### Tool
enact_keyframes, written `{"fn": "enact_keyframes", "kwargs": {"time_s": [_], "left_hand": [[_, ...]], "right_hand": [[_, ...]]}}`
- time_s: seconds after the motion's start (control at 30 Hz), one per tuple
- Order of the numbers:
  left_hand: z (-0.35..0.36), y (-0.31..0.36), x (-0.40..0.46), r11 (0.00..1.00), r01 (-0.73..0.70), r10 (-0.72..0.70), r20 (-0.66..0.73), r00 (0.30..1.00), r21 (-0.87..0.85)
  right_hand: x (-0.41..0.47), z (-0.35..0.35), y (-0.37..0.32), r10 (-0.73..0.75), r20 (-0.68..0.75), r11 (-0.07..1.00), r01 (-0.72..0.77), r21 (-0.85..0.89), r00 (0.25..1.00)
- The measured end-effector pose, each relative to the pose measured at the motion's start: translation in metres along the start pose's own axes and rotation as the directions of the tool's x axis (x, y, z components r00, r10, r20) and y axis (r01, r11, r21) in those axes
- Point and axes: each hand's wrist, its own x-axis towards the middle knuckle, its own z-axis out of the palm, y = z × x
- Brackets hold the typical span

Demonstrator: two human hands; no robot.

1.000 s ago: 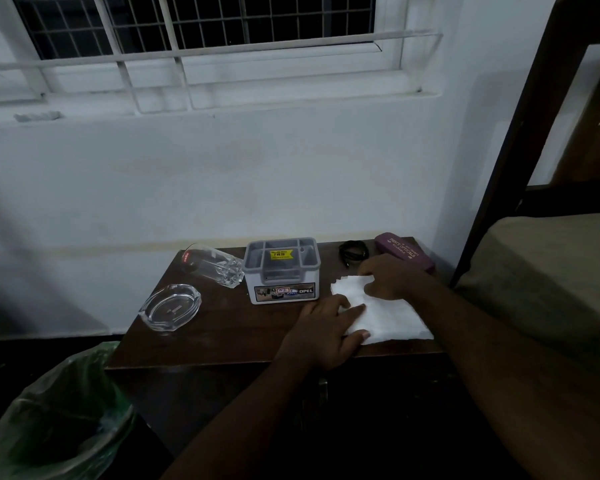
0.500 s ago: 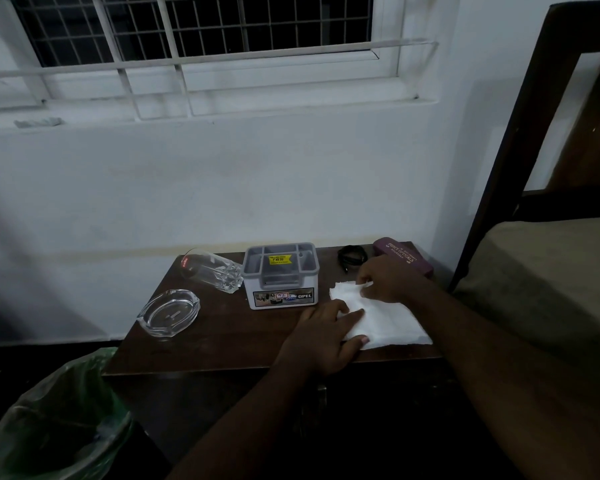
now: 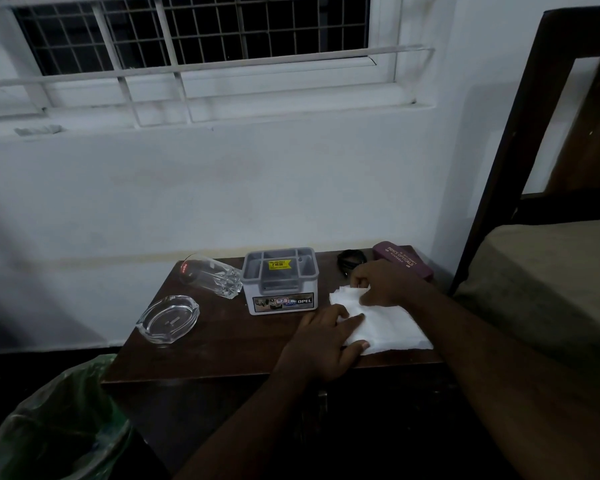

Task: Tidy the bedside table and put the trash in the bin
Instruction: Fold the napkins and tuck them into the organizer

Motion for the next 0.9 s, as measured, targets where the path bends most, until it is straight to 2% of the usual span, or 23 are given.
{"fn": "enact_keyframes", "kwargs": {"time_s": [0.1, 0.3, 0.5, 0.7, 0.77, 0.9], "left_hand": [[-0.001, 0.000, 0.000, 1.000, -0.005, 0.005, 0.004, 1.000, 0.002], [-0.001, 0.001, 0.001, 0.999, 0.001, -0.002, -0.042, 0.999, -0.038], [0.001, 0.001, -0.001, 0.993, 0.010, -0.028, -0.150, 0.988, -0.119], [0.004, -0.001, 0.002, 0.991, 0.040, -0.056, -0.121, 0.991, -0.131], [0.005, -0.001, 0.001, 0.988, 0.062, -0.076, -0.103, 0.992, -0.138], [0.005, -0.001, 0.001, 0.986, 0.069, -0.085, -0.107, 0.991, -0.151]], "right_hand": [[-0.002, 0.000, -0.002, 0.035, 0.052, 0.999, -0.037, 0.025, 0.998], [-0.004, -0.002, -0.004, 0.077, 0.099, 0.994, -0.068, -0.091, 0.992], [-0.011, -0.023, -0.010, 0.016, 0.072, 0.992, -0.007, -0.126, 0.997], [-0.029, -0.036, -0.025, -0.037, 0.072, 0.965, 0.054, -0.255, 0.997], [-0.032, -0.035, -0.030, -0.033, 0.113, 0.969, 0.059, -0.241, 0.993], [-0.035, -0.031, -0.038, 0.017, 0.289, 0.964, 0.061, -0.260, 0.957]]}}
